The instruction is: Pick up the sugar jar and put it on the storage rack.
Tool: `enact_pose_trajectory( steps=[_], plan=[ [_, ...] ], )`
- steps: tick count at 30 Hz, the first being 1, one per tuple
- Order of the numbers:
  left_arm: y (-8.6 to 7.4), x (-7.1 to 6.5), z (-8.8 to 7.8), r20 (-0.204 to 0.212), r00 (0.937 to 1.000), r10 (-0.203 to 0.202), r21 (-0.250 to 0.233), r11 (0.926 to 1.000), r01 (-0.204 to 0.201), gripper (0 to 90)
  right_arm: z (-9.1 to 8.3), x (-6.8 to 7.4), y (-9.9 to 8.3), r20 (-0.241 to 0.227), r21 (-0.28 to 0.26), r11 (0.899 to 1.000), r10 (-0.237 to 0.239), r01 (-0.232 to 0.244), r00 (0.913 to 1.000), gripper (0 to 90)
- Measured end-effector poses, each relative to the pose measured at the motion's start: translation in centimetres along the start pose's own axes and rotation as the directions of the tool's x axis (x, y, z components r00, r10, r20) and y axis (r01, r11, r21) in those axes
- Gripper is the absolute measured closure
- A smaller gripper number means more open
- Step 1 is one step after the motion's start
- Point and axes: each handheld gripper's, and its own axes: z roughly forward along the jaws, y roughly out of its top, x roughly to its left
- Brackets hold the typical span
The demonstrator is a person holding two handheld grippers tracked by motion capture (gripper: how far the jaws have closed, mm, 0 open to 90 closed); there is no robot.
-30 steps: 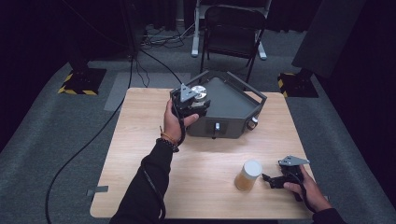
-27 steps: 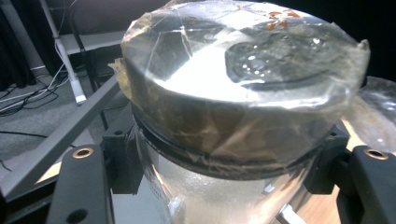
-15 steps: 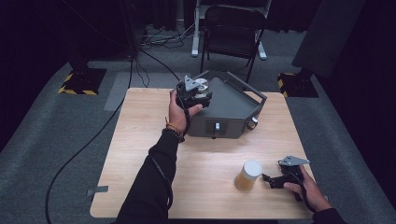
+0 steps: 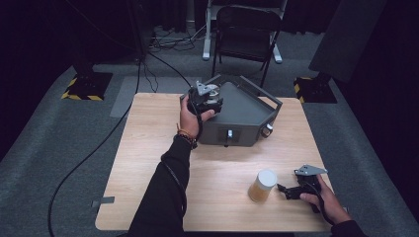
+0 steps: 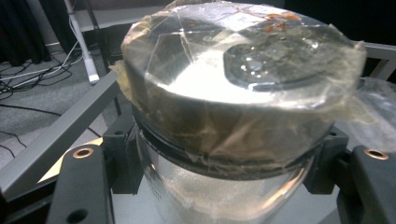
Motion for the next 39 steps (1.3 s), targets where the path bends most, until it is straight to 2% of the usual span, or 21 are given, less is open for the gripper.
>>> enact_pose_trajectory(
  steps=[15, 27, 31, 35, 36, 39],
  plan=[
    [-0.7, -0.2, 0.7, -0.009, 0.9998, 0.017, 0.017, 0.9997, -0.016, 30.5, 0.0, 0.0, 0.0, -0.004, -0.001, 1.000, -0.006, 0.006, 1.0000, 0.0],
    [-1.2, 0.3, 0.8, 0.013, 0.9999, -0.001, 0.005, 1.0000, 0.001, 30.2, 0.0, -0.1, 0.0, -0.006, 0.000, 1.000, -0.010, 0.010, 0.9999, 0.0],
    [-1.3, 0.6, 0.5, 0.024, 0.9997, -0.010, -0.027, 0.9996, 0.010, 21.1, 0.0, 0.0, 0.0, -0.006, 0.000, 1.000, -0.011, 0.011, 0.9999, 0.1],
    [-1.3, 0.3, 0.1, -0.003, 1.0000, -0.002, -0.058, 0.9983, 0.002, 5.0, 0.0, 0.0, 0.0, -0.006, 0.000, 1.000, -0.011, 0.011, 0.9999, 0.1],
    [-1.2, 0.1, -0.2, -0.021, 0.9998, 0.003, -0.065, 0.9979, -0.004, 3.6, 0.0, 0.0, 0.0, -0.006, 0.000, 1.000, -0.010, 0.010, 0.9999, 0.1],
    [-1.1, 0.1, -0.8, -0.023, 0.9996, 0.018, -0.067, 0.9976, -0.019, 1.4, 0.0, 0.0, 0.0, -0.005, 0.000, 1.000, -0.008, 0.008, 1.0000, 0.2]
  ],
)
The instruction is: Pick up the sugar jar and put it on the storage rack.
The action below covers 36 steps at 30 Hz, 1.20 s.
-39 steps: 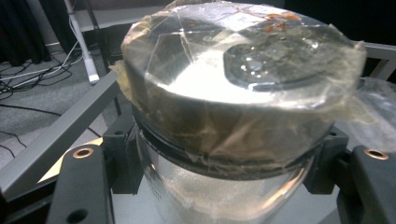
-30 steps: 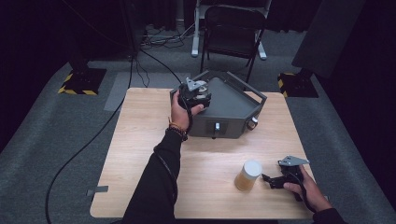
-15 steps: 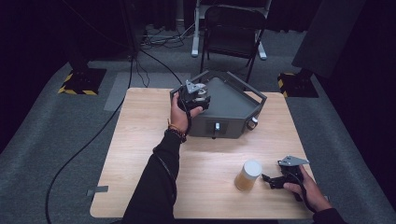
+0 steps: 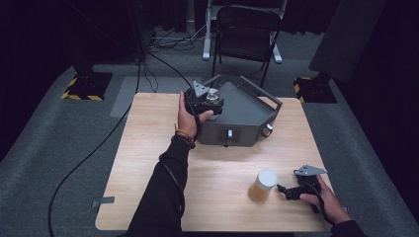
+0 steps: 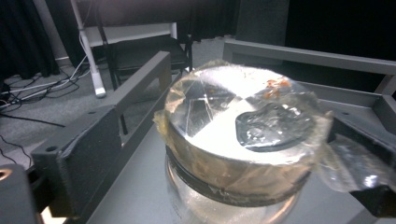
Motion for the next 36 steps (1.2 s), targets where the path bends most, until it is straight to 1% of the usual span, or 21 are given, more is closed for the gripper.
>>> enact_pose_trajectory(
  steps=[1, 2, 5, 7, 11, 13, 16, 20, 24, 26, 28, 29, 33, 35, 36],
  plan=[
    [0.0, 0.0, 0.0, 0.000, 1.0000, 0.000, 0.000, 1.0000, 0.000, 0.9, 0.0, 0.0, 0.0, 0.000, 0.000, 1.000, 0.000, 0.000, 1.0000, 0.2],
    [0.0, 0.1, -0.3, 0.005, 0.9999, 0.010, 0.002, 0.9999, -0.010, 0.0, 0.0, 0.0, 0.0, 0.001, 0.001, 1.000, -0.002, 0.002, 1.0000, 0.2],
    [-0.1, 0.0, -0.9, 0.008, 0.9997, 0.023, -0.006, 0.9997, -0.023, 0.0, 0.0, 0.0, 0.0, 0.001, 0.000, 1.000, 0.000, 0.000, 1.0000, 0.2],
    [-0.2, 0.0, -1.3, 0.013, 0.9989, 0.045, -0.005, 0.9990, -0.044, 0.0, 0.0, 0.0, 0.0, 0.001, 0.001, 1.000, -0.001, 0.001, 1.0000, 0.2],
    [-0.7, 0.1, -2.1, 0.029, 0.9980, 0.056, -0.014, 0.9984, -0.055, 0.0, 0.0, 0.0, 0.0, 0.001, 0.000, 1.000, 0.001, -0.001, 1.0000, 0.2],
    [-1.0, 0.0, -2.5, 0.032, 0.9963, 0.080, -0.020, 0.9966, -0.079, 0.0, 0.0, 0.0, 0.0, 0.001, 0.001, 1.000, -0.001, 0.001, 1.0000, 0.2],
    [-1.3, -0.5, -2.8, 0.021, 0.9921, 0.124, -0.022, 0.9921, -0.123, 0.0, 0.0, 0.0, 0.0, 0.001, 0.000, 1.000, 0.001, -0.001, 1.0000, 0.2],
    [-1.5, -0.9, -3.2, 0.028, 0.9887, 0.147, -0.028, 0.9889, -0.146, 0.0, 0.0, 0.0, 0.0, 0.000, 0.001, 1.000, 0.001, -0.001, 1.0000, 0.1],
    [-1.7, -1.4, -3.6, 0.033, 0.9805, 0.194, -0.024, 0.9809, -0.193, 0.0, 0.0, 0.0, 0.0, 0.000, 0.001, 1.000, 0.001, -0.001, 1.0000, 0.0],
    [-1.8, -1.6, -3.9, 0.033, 0.9774, 0.209, -0.025, 0.9778, -0.208, 0.0, 0.0, 0.0, 0.0, -0.001, 0.001, 1.000, 0.001, -0.001, 1.0000, 0.0],
    [-2.0, -1.8, -4.1, 0.031, 0.9757, 0.217, -0.024, 0.9761, -0.216, 0.0, 0.0, 0.0, 0.0, -0.002, 0.001, 1.000, 0.001, -0.001, 1.0000, 0.0],
    [-2.1, -1.9, -4.3, 0.030, 0.9735, 0.227, -0.023, 0.9739, -0.226, 0.0, 0.0, 0.0, 0.0, -0.002, 0.001, 1.000, 0.001, -0.001, 1.0000, 0.0],
    [-2.7, -2.2, -4.6, 0.025, 0.9683, 0.249, -0.013, 0.9686, -0.248, 0.0, 0.0, 0.0, 0.0, -0.002, 0.001, 1.000, 0.000, 0.000, 1.0000, 0.0],
    [-2.9, -2.4, -4.8, 0.025, 0.9642, 0.264, 0.001, 0.9645, -0.264, 0.1, 0.0, 0.0, 0.0, -0.002, 0.001, 1.000, 0.001, -0.001, 1.0000, 0.0],
    [-3.1, -2.6, -4.9, 0.022, 0.9602, 0.278, 0.006, 0.9604, -0.279, 0.1, 0.0, 0.0, 0.0, -0.002, 0.001, 1.000, 0.001, -0.001, 1.0000, 0.0]
  ],
)
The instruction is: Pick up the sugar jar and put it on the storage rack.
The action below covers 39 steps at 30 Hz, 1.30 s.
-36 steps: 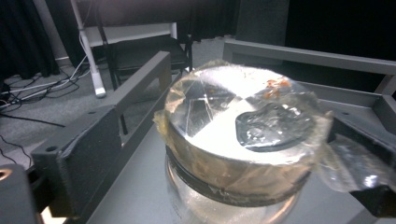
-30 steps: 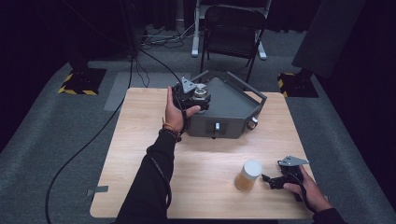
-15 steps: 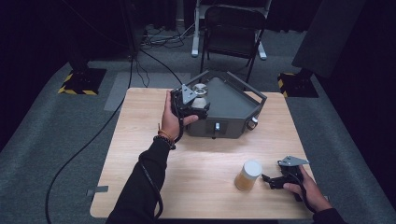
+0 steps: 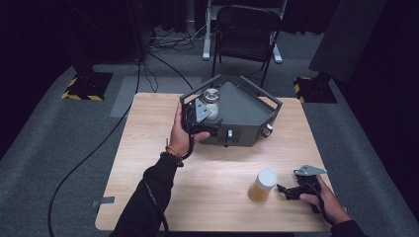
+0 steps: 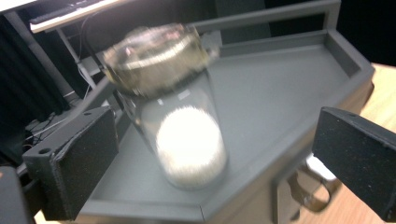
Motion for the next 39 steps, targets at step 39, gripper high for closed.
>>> enact_pose_trajectory(
  steps=[39],
  plan=[
    [-7.3, -3.9, -3.2, 0.066, 0.9956, 0.067, 0.132, 0.9884, -0.075, 0.2, 0.0, 0.0, 0.0, 0.000, 0.000, 1.000, 0.000, 0.000, 1.0000, 0.0]
  ],
)
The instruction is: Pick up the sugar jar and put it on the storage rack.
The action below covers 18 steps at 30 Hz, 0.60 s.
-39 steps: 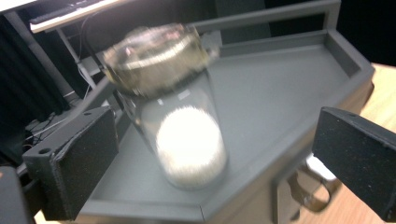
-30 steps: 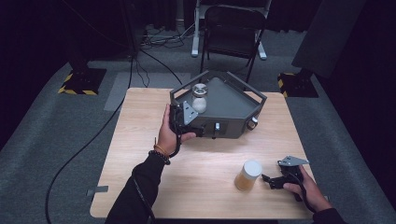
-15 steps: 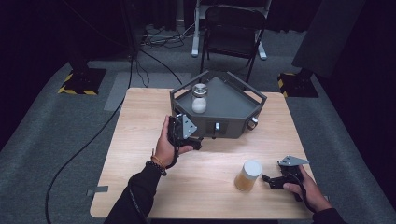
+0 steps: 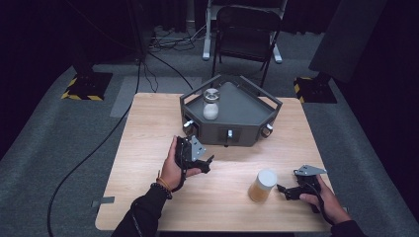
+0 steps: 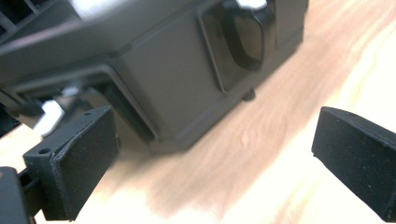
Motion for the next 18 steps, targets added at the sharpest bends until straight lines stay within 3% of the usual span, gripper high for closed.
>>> enact_pose_trajectory(
  steps=[13, 18],
  plan=[
    [-1.6, -0.6, -1.0, 0.051, 0.9987, 0.000, 0.077, 0.9970, -0.004, 0.2, 0.0, 0.0, 0.0, 0.000, 0.000, 1.000, 0.000, 0.000, 1.0000, 0.0],
    [-2.3, -0.4, -1.5, 0.059, 0.9981, -0.021, 0.095, 0.9954, 0.015, 0.2, 0.0, 0.0, 0.0, 0.000, 0.000, 1.000, 0.000, 0.000, 1.0000, 0.0]
  ],
)
